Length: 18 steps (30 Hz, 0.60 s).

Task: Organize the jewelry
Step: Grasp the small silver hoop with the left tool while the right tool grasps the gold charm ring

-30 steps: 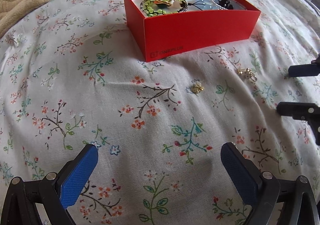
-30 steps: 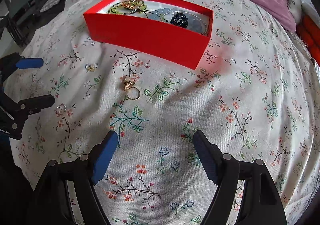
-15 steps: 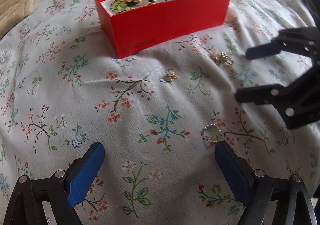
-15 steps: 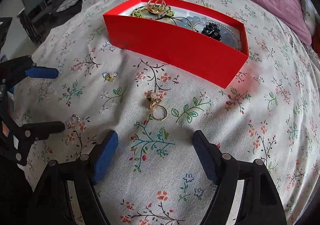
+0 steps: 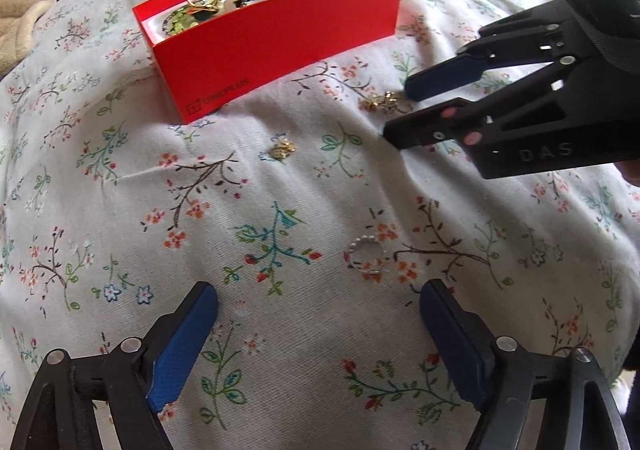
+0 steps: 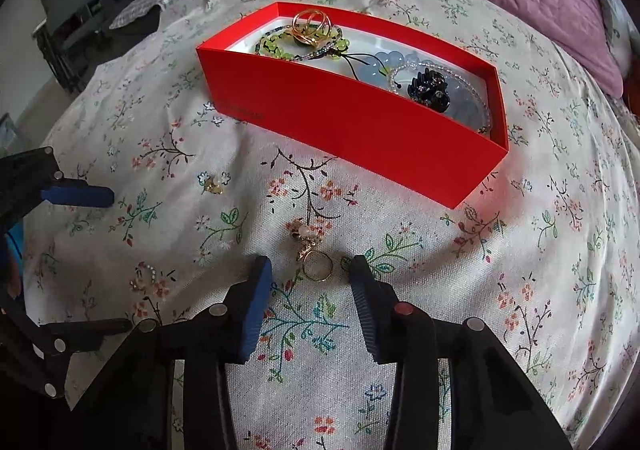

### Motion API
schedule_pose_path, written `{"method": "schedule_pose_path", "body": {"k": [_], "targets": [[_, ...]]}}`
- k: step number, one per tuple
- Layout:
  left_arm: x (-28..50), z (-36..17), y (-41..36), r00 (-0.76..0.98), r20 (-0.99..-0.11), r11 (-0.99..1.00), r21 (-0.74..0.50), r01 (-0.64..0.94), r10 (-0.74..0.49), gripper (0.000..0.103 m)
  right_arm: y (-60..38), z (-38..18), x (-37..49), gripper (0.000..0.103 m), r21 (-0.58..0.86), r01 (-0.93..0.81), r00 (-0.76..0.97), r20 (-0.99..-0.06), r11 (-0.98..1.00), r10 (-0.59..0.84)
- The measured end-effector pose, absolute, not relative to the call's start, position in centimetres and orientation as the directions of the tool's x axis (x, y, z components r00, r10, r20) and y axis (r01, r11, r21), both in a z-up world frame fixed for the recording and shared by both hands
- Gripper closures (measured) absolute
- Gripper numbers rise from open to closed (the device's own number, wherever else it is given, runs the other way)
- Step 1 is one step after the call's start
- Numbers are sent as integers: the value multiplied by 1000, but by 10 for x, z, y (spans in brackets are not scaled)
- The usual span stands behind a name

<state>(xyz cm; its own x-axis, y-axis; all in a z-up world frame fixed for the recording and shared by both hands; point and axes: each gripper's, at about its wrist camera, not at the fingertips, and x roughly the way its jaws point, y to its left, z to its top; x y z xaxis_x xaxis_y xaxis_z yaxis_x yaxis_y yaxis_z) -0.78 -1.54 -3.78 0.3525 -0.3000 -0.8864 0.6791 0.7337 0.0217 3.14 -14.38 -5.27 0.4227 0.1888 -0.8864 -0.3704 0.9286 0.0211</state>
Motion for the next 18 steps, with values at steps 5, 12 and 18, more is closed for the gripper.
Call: {"method": "schedule_pose_path", "body": {"k": [5,12,18], "targets": [[-10,-35,-18,347,-881,730,3,683,-321,26,-142,-52,32,83,11,-376,421,-889,927,181],[-15,-32,-21,330,-870,721,-41,692,-367,46,-147,-48,27,83,17,-372,417,-890,928,184],[-19,-36,-28,299,-876,707,-65,704,-378,57,-155,-47,14,83,10,-368,411,-895,930,172]]}}
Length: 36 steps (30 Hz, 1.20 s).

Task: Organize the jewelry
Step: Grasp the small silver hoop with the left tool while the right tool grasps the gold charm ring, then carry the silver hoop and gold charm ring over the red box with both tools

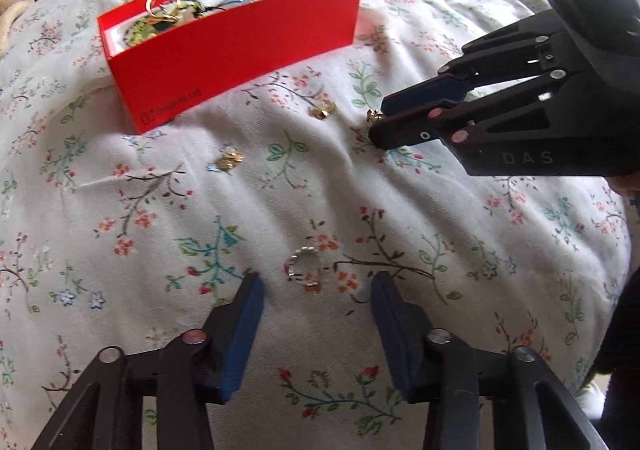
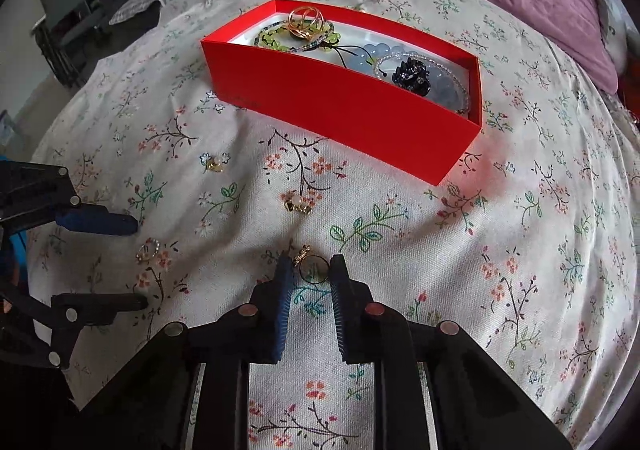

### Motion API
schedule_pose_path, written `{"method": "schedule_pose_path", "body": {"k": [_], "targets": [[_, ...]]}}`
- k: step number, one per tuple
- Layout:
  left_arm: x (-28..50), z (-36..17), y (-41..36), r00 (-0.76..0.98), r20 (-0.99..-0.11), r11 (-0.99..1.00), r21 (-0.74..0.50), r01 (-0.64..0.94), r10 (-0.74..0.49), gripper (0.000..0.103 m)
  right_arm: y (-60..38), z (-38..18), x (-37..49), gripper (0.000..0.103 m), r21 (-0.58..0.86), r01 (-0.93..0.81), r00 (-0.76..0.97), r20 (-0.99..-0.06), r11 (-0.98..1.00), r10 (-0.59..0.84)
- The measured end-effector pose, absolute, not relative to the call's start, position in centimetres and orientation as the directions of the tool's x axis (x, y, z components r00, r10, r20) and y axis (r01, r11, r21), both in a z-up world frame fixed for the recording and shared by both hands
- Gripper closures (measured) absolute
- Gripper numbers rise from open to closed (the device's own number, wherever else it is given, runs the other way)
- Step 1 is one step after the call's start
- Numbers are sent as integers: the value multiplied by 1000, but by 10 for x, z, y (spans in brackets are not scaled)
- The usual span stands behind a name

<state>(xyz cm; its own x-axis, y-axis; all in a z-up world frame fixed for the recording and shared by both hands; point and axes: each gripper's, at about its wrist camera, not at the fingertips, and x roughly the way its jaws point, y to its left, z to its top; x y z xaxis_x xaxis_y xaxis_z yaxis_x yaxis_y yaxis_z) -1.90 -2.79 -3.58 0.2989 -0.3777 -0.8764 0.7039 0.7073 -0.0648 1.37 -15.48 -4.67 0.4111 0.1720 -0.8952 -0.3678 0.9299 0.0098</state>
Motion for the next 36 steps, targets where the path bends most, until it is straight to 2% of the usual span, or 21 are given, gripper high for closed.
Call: {"method": "schedule_pose_path", "body": {"k": [12,30,36], "targets": [[-6,-47,-25,277,-873,744,-134,655,-402,66,-159,-45,-6,83,-7,-396,409,-896,918,170],[-10,-46,-26,334,-872,772,-75,632,-358,89,-160,-41,-7,83,-26,-397,421,-893,918,157],[-11,-45,-27,343,-873,773,-59,632,-347,90,-159,-36,-9,83,-29,-399,432,-887,916,160]]}}
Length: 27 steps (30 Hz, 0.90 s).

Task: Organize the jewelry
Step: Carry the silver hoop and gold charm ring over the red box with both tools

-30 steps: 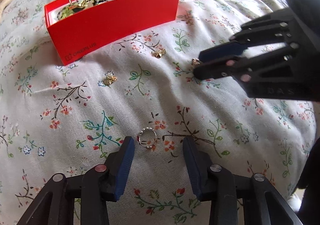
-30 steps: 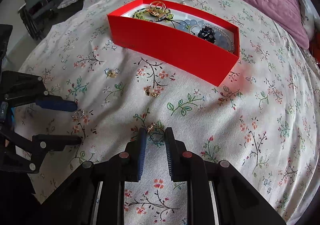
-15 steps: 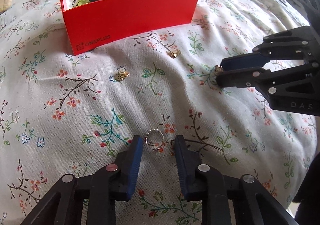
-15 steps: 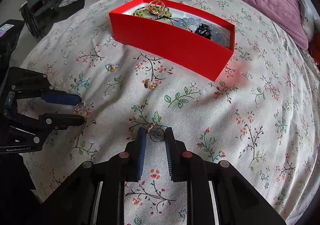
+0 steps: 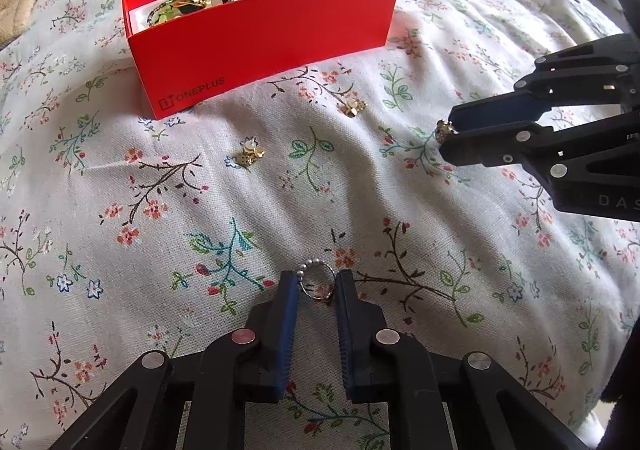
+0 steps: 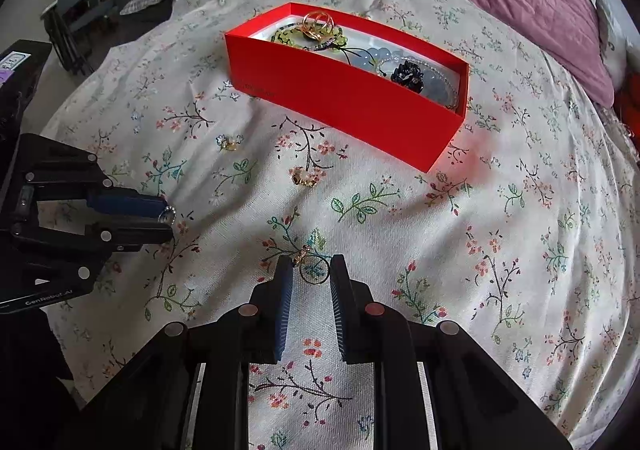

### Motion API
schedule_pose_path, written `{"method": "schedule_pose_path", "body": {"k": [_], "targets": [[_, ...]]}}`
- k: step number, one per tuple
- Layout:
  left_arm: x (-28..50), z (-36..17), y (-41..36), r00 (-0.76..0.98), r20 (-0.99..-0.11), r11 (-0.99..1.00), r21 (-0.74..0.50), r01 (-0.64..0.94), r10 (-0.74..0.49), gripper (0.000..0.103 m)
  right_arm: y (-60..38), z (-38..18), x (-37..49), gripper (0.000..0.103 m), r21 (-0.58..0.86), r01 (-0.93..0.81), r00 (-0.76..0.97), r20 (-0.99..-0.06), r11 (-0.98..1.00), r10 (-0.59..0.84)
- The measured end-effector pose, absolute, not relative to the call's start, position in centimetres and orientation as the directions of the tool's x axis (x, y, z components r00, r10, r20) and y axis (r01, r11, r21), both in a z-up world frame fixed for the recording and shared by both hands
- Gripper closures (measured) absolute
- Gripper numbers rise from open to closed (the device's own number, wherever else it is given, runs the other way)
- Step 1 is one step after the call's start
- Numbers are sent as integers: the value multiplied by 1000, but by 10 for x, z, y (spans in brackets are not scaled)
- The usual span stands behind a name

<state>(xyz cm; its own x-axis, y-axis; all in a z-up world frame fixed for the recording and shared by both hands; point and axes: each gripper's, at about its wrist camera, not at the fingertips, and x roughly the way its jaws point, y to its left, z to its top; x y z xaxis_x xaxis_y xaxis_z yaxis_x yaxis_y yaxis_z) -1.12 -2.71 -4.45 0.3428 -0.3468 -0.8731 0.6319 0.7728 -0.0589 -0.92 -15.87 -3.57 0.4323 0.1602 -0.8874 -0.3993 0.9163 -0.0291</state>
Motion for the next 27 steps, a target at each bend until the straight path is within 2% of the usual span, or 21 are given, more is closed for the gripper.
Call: {"method": "schedule_pose_path", "body": {"k": [27], "targets": [[5,-6,-26,435,-830,799,-21,600,-349,90,-160,11,-10,83,-8,-391,517,-829,920,213]]}}
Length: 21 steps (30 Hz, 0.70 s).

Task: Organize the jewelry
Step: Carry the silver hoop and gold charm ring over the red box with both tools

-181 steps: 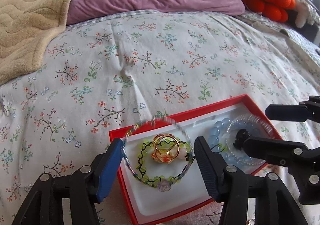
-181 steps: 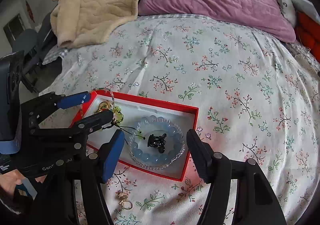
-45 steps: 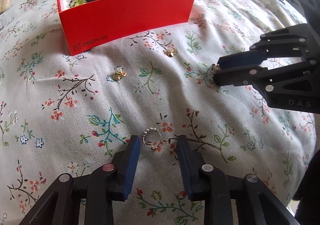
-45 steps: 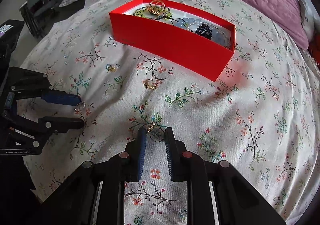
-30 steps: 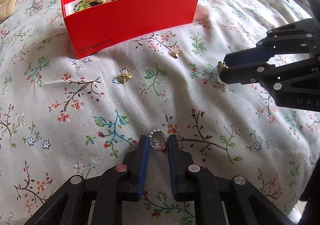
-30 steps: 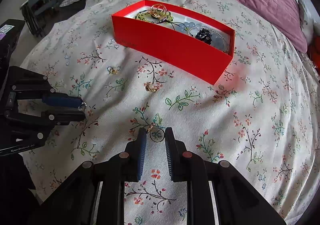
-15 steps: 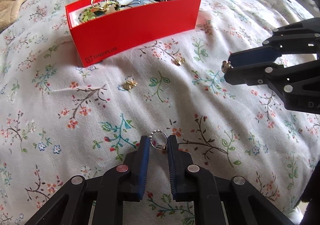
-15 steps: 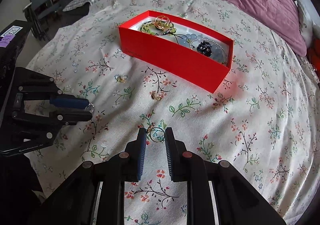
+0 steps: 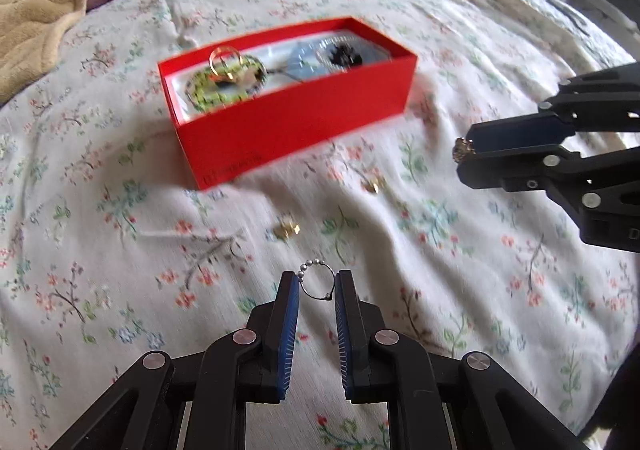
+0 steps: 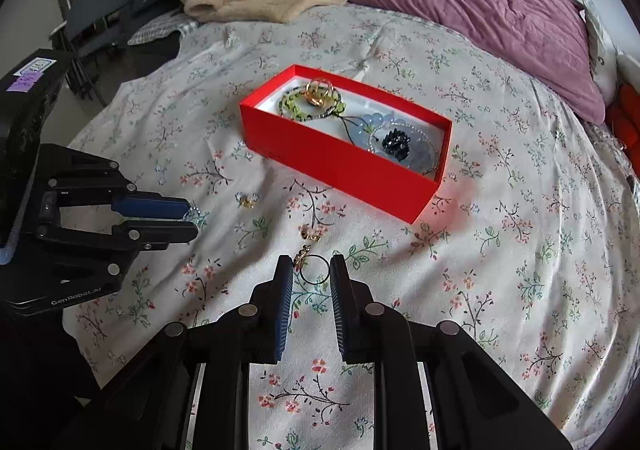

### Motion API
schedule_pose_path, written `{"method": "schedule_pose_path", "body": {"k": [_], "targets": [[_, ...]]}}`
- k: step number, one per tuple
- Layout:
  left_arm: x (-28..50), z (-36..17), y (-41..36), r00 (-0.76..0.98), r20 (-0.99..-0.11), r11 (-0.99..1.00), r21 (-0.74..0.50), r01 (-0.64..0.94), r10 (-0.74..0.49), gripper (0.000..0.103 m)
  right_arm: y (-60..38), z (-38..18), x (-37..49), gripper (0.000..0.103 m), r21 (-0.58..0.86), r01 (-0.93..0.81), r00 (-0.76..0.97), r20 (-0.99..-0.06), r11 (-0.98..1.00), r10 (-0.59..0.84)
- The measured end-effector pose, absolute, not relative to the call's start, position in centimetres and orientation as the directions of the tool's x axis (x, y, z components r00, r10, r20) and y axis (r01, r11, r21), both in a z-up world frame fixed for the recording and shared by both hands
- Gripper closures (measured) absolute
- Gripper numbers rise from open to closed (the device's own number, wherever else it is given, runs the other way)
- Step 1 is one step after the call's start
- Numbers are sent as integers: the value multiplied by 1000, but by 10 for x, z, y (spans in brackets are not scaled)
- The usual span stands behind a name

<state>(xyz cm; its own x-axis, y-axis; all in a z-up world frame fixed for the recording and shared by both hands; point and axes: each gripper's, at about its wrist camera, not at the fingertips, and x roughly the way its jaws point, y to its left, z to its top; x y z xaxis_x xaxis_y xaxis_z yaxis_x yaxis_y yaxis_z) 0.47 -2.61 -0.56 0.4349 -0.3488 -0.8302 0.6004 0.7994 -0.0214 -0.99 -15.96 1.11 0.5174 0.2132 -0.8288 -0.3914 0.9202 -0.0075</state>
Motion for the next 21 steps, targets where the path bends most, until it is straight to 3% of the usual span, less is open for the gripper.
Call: {"method": "schedule_pose_path", "body": {"k": [21], "targets": [[69,33,-41,533,-772,872,-56,486,-347,90,-173,41,36,83,35,-280,601,-773,959,203]]}}
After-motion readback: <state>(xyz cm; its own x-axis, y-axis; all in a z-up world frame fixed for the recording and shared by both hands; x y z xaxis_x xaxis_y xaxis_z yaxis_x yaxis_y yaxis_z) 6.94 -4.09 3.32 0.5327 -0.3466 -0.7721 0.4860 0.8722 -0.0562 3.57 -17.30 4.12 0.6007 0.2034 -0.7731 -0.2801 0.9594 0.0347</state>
